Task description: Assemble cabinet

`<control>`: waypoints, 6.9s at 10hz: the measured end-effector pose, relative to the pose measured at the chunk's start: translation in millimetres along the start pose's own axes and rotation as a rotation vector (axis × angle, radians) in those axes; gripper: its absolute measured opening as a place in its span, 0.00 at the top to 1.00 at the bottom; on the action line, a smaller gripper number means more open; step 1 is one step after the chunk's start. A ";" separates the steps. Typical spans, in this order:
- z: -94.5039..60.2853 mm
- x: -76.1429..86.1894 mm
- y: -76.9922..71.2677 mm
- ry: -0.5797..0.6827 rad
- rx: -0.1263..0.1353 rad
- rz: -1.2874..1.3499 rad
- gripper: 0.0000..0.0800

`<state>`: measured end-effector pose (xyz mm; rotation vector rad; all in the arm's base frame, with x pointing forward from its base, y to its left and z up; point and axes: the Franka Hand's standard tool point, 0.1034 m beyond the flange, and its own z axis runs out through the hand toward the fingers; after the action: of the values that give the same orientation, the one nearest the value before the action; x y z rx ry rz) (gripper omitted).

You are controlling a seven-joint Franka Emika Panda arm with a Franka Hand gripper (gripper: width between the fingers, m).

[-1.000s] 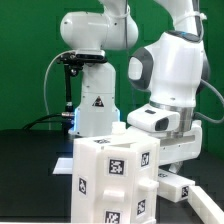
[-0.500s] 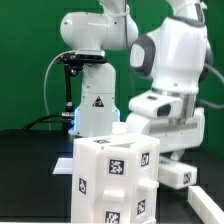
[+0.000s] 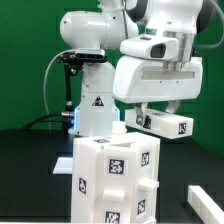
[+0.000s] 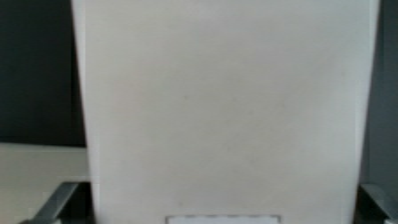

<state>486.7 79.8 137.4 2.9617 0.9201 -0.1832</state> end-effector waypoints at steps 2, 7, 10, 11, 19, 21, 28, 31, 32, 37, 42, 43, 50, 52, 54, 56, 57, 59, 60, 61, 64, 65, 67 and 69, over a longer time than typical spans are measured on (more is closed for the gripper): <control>6.0 -3.0 -3.5 -0.007 0.003 -0.003 0.31; -47.5 18.1 34.6 -0.027 0.012 -0.075 0.31; -50.6 23.2 40.1 -0.028 0.009 -0.083 0.31; -50.5 23.1 40.2 -0.028 0.009 -0.083 0.31; -74.0 44.4 98.0 -0.001 0.019 -0.269 0.31; -65.1 35.1 113.4 0.012 0.018 -0.334 0.31; -45.8 23.8 129.5 -0.012 0.037 -0.331 0.31; -39.5 30.9 130.9 -0.015 0.036 -0.341 0.31; -39.6 31.7 130.4 -0.014 0.035 -0.340 0.31; -39.1 35.3 134.2 0.000 0.021 -0.347 0.31; -38.5 32.7 139.7 0.006 0.017 -0.354 0.31; -38.2 33.3 139.2 0.006 0.017 -0.350 0.31; -39.3 44.9 139.5 0.038 -0.012 -0.327 0.31; -39.0 43.5 142.4 0.037 -0.012 -0.337 0.31; -39.0 43.5 142.5 0.037 -0.012 -0.336 0.31; -38.9 43.3 142.4 0.039 -0.012 -0.331 0.31; -38.7 42.4 142.3 0.048 -0.021 -0.313 0.31; -35.2 41.3 137.6 0.069 -0.037 -0.295 0.31; -30.8 39.7 136.6 0.066 -0.035 -0.295 0.31; -26.8 38.4 135.9 0.062 -0.031 -0.294 0.31; -22.4 38.0 135.5 0.057 -0.027 -0.292 0.31; -21.5 38.3 135.7 0.057 -0.028 -0.292 0.31; -22.2 39.5 136.9 0.058 -0.031 -0.297 0.31; -22.0 40.2 137.3 0.058 -0.030 -0.297 0.31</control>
Offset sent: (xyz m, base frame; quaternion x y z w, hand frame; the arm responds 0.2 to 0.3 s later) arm 0.0000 0.0000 0.0000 0.0000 0.0000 0.0000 1.0000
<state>599.6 -9.2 154.0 2.8014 1.3542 -0.0906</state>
